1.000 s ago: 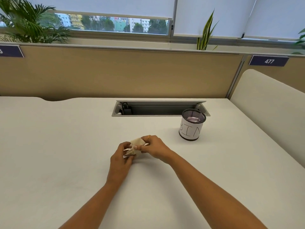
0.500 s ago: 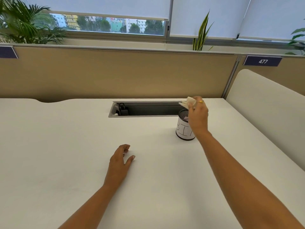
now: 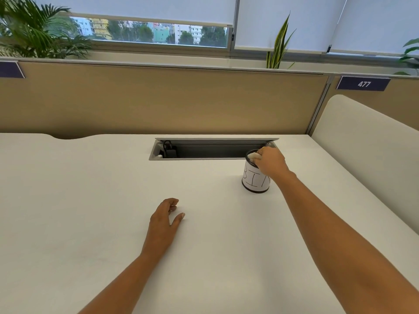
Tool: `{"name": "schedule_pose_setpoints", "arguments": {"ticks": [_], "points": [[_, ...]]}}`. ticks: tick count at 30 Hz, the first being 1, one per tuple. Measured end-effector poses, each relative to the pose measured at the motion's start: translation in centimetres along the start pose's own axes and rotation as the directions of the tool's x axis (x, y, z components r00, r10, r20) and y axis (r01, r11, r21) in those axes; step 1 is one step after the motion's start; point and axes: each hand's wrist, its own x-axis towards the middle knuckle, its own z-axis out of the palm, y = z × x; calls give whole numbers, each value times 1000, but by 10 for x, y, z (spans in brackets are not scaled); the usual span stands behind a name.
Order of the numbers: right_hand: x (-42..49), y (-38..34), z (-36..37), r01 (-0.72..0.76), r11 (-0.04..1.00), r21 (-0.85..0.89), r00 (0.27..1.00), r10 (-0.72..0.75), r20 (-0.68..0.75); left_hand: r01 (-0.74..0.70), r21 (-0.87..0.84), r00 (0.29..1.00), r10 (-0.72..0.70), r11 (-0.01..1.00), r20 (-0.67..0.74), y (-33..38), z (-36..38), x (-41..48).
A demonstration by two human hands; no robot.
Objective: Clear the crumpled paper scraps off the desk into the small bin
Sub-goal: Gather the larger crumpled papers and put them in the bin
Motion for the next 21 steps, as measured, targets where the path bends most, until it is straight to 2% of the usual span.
{"name": "schedule_pose_setpoints", "arguments": {"ticks": [4, 9, 21], "points": [[1, -7, -8, 20, 990, -143, 975, 12, 221, 4, 2, 1000, -4, 1000, 5, 0, 0, 0], [6, -13, -25, 39, 989, -144, 924, 20, 383, 25, -30, 1000, -25, 999, -1, 2, 0, 0], [17, -16, -34, 22, 972, -234, 910, 78, 407, 50, -77, 999, -50, 996, 1, 2, 0, -1]]}}
